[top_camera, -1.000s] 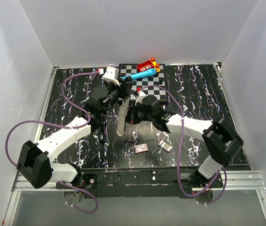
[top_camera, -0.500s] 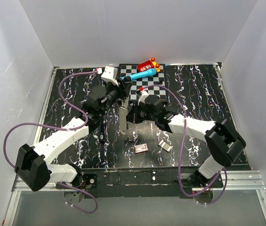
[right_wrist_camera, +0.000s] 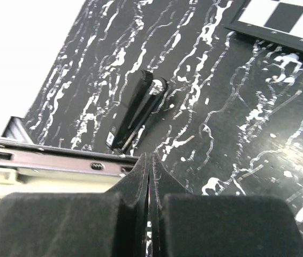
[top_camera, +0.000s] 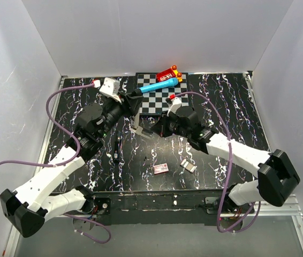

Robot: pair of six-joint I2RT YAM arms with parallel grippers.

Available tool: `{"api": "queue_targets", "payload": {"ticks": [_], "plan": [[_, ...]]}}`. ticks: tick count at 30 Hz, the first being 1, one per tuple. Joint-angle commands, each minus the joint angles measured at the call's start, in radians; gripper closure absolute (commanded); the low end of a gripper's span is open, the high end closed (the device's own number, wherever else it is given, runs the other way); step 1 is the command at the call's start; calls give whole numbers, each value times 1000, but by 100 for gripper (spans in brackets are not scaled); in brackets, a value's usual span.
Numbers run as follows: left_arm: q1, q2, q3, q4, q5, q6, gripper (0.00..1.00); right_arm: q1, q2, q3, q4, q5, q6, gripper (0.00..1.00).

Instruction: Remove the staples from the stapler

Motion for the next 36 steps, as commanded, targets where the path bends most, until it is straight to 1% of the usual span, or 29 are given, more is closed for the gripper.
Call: {"api": "queue_targets", "payload": {"ticks": [1,3,7,11,13,17,21,26,30,34,36], "plan": [[2,-85,34,-4,37,-9,100,1,-111,35,-136,148,-110,99],[2,-96,48,-44,41,-2,100,1,-160,47,-183,179,-144,99],[0,-124,57,-77,49,2,100,1,-240,67,-312,182,-170,99],[2,-148,70,-99,49,8,100,4,-309,40,-357,61,-135,99],[0,-161,73,-102,46,6,100,19,-334,15,-359,30,-108,99],[2,-179,73,-99,38,-3,100,48,-345,-28,-331,-20,-48,99],[0,-182,77,-100,31,-11,100,123,-309,-59,-271,-40,7,99],[2,-193,71,-88,14,-41,100,209,-228,-68,-167,-25,84,99],[2,-201,74,-96,8,-52,100,251,-185,-66,-99,15,129,99],[2,-207,85,-102,9,-54,100,263,-185,-50,-104,41,119,99],[0,-208,83,-133,8,-60,100,263,-182,-36,-119,46,109,99]]}}
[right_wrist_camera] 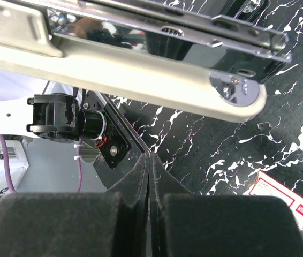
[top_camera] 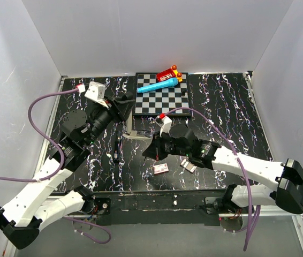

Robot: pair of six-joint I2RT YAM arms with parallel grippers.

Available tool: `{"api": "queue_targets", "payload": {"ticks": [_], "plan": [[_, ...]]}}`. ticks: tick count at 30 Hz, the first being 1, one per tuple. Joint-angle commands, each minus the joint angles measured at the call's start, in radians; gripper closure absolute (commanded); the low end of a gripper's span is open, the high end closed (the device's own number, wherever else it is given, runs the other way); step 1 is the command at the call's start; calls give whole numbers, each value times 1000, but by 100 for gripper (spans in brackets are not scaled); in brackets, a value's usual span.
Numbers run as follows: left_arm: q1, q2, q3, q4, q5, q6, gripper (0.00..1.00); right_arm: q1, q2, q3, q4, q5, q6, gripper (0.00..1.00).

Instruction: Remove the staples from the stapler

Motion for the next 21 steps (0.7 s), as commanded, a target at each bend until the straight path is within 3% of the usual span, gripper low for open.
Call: {"api": "queue_targets", "payload": {"ticks": [1,10,21], "plan": [[0,-38,57,26,-17,-27,100,6,2,25,53,34,3,98],[2,-52,39,23,-6,-56,100,11,46,24,109,145,29,94],[0,-114,-23,-32,45,-78,100,9,22,137,-47,319,-138,92]]}}
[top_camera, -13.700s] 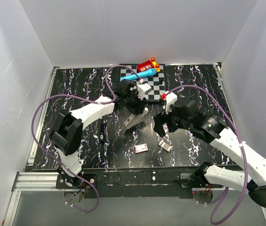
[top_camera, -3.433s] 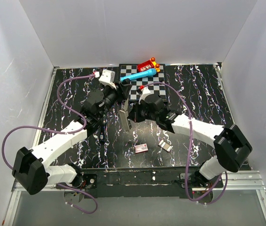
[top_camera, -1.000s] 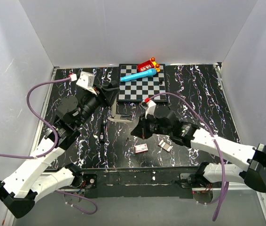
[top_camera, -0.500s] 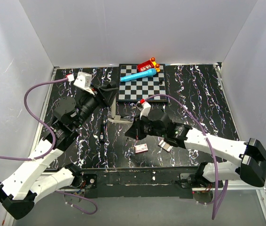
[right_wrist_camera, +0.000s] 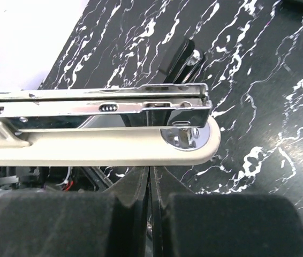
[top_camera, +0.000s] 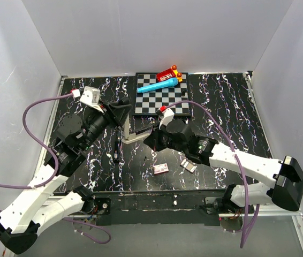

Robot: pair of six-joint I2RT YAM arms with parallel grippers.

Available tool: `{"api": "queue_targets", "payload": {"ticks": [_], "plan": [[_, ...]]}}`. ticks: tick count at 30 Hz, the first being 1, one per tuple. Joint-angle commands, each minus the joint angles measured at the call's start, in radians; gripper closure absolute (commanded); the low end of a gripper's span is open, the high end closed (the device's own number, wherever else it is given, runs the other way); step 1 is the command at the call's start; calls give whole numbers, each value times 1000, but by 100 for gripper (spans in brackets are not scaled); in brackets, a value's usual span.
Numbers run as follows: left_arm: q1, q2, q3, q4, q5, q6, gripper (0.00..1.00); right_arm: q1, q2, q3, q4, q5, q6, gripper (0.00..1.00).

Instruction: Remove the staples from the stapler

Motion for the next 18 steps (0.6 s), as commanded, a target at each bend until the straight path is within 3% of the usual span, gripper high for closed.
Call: {"api": "queue_targets", "payload": {"ticks": [1,18], "plan": [[0,-52,-6,26,38,-33,100,3,-30,59,-31,111,-86,92],[0,-54,-41,-45,156,-38,100,3,-39,192,-103,188,-217,89]]}}
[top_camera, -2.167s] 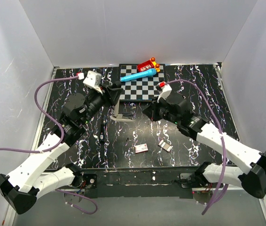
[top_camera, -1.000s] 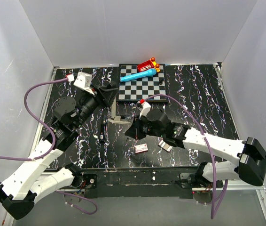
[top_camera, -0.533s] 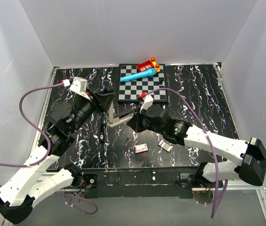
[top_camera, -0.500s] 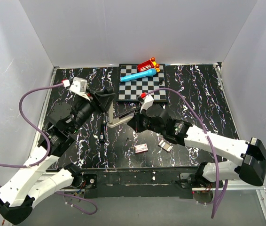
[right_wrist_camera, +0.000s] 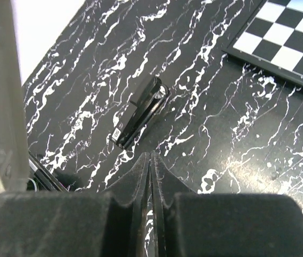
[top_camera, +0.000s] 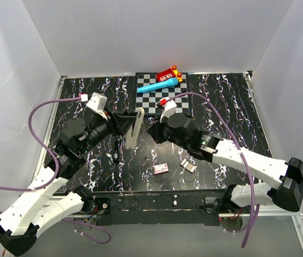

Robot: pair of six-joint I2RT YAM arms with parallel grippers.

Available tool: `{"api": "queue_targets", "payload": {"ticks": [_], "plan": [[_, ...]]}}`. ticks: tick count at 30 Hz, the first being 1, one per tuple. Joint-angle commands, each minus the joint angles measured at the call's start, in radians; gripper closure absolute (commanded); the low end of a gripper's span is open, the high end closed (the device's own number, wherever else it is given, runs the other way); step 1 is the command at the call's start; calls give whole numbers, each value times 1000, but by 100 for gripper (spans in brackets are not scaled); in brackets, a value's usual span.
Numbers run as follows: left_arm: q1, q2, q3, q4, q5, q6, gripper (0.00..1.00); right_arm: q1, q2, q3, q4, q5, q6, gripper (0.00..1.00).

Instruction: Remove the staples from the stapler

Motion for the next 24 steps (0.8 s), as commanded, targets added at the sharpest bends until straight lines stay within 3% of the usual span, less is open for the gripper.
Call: {"api": "queue_targets", "payload": {"ticks": [1,11,18,24], "plan": [[1,-15,4,40,34,-11,100,3,-34,70,-2,32,-45,89],[1,-19,9,40,109,2,100,2,-129,124,-114,55,-154,78],[1,-5,38,60,336,29,100,-16,-220,141,-200,-140,-252,82],[-1,2,35,103,579,74,100,-21,-232,228,-410,-370,-377,88]]}}
